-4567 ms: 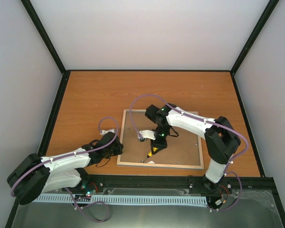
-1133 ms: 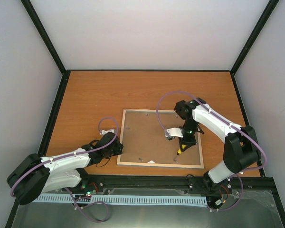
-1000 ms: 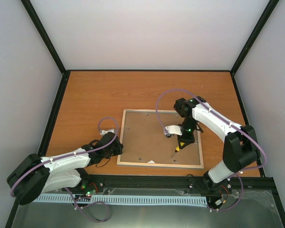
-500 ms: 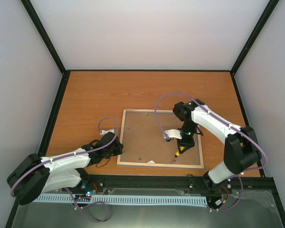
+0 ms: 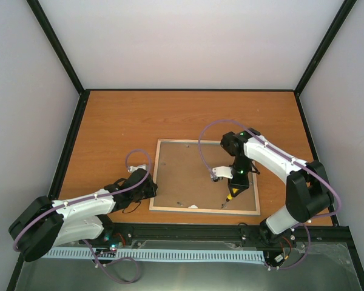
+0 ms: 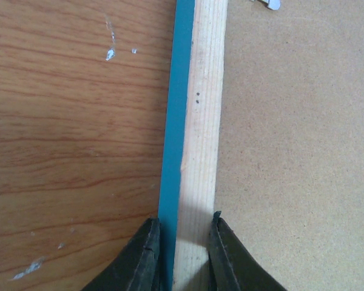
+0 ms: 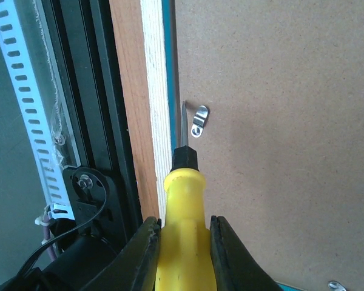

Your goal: Take the photo out of the frame

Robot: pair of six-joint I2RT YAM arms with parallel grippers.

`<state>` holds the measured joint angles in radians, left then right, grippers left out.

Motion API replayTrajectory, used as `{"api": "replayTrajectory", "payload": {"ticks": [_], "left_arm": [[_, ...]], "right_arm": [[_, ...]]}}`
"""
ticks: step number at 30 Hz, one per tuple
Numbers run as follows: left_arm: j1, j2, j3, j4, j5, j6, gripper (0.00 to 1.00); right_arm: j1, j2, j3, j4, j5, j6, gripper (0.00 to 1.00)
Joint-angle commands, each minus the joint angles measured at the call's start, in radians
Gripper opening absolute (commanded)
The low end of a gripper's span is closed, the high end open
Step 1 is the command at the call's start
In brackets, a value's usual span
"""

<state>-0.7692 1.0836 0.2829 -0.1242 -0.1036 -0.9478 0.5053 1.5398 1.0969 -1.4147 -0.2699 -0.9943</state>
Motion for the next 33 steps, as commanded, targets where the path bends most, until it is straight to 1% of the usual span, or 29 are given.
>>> {"api": "replayTrajectory", "payload": {"ticks": [1,9,19,22,25,27,29,30,31,32,33], "left_arm": [[0.003,0.017,-0.033,-0.045,0.001,-0.053,0.01],[0.003,0.015,-0.033,-0.045,0.001,-0.053,0.01],[0.002,0.012,-0.034,-0.045,0.002,-0.051,0.01],[0.002,0.013,-0.034,-0.045,0.002,-0.051,0.01],[0.002,0.016,-0.033,-0.045,0.002,-0.052,0.01],[0.003,0.018,-0.031,-0.045,0.003,-0.051,0.01],[0.002,0.019,-0.024,-0.051,0.004,-0.049,0.01],[0.002,0.020,-0.019,-0.060,0.004,-0.048,0.01],[0.002,0.022,-0.011,-0.068,0.001,-0.049,0.02],[0.002,0.024,0.002,-0.091,-0.005,-0.052,0.06],[0.002,0.022,0.017,-0.112,-0.010,-0.055,0.13]], "right_arm": [[-0.010,-0.006,0.016,0.061,0.106,0.040,0.03],[-0.032,-0.016,0.039,0.042,0.128,0.045,0.03],[-0.036,-0.012,0.073,0.018,0.093,0.049,0.03],[-0.036,-0.029,0.109,-0.014,0.032,0.039,0.03],[-0.036,-0.069,0.152,-0.011,-0.104,0.044,0.03],[-0.037,-0.092,0.149,0.044,-0.209,0.083,0.03],[-0.037,-0.128,0.107,0.153,-0.295,0.148,0.03],[-0.037,-0.143,0.080,0.236,-0.325,0.181,0.03],[-0.037,-0.157,0.056,0.274,-0.348,0.216,0.03],[-0.036,-0.171,0.033,0.358,-0.365,0.256,0.03],[-0.036,-0.187,0.008,0.424,-0.380,0.292,0.03]]}}
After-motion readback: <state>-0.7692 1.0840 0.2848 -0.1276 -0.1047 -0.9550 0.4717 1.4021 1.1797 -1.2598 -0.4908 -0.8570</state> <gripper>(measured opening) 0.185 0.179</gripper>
